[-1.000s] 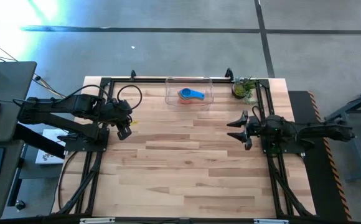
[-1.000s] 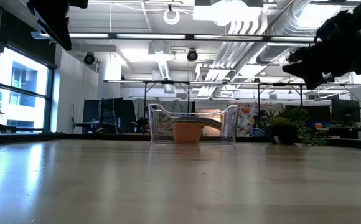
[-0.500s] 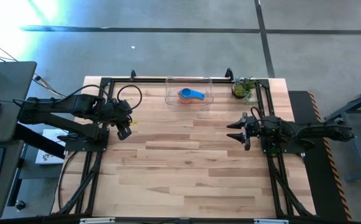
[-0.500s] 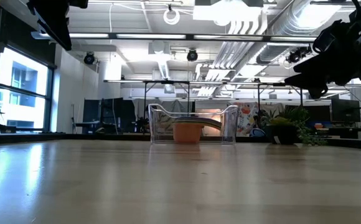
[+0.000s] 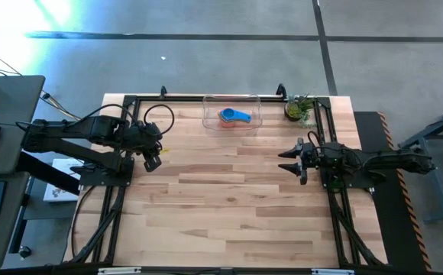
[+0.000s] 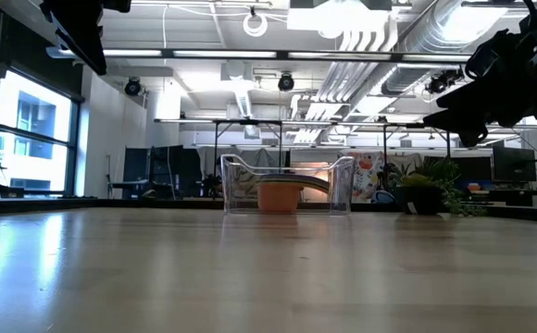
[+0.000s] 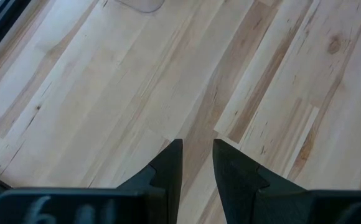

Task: Nest measuring cups in basket
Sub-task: Return to Home Position

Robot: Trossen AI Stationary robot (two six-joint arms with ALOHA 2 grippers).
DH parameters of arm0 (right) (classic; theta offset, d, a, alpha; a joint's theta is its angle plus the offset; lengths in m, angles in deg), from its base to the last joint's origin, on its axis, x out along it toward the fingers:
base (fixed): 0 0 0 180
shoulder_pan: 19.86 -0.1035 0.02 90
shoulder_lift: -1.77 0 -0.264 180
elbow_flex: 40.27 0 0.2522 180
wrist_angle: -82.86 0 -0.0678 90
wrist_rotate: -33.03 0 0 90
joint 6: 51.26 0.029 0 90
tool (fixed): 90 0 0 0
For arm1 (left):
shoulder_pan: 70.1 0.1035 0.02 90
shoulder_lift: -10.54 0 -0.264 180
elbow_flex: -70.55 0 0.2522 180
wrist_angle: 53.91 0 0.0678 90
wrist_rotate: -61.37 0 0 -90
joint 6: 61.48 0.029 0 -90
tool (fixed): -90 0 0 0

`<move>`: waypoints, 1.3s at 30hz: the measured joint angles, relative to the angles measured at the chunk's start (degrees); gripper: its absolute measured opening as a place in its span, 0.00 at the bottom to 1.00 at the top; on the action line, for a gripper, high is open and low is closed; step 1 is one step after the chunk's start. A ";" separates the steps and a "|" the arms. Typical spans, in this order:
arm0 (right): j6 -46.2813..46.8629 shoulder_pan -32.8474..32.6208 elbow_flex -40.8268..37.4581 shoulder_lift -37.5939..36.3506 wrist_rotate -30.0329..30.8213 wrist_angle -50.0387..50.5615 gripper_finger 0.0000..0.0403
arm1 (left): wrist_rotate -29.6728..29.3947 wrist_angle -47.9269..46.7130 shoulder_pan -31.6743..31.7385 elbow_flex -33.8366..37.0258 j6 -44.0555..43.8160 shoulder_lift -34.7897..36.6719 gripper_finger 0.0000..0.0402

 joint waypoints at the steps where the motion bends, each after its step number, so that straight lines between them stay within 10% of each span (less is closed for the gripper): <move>1: 0.00 0.00 0.00 0.00 0.00 0.00 0.52 | 0.00 0.00 -0.01 0.00 0.00 0.10 0.19; 10: 0.00 0.00 0.00 0.00 0.02 0.02 0.52 | -7.40 10.20 0.30 0.02 1.05 7.81 0.19; 17: 0.00 0.00 0.00 0.00 0.02 0.13 0.52 | -1.47 43.70 -0.21 2.20 27.89 15.50 0.19; 23: 0.00 0.01 0.02 0.02 0.02 0.20 0.52 | 10.62 62.16 -1.41 14.58 37.97 24.24 0.19; 39: 0.00 0.00 0.02 0.00 0.02 0.20 0.52 | 11.98 75.20 -1.37 45.77 35.52 43.01 0.19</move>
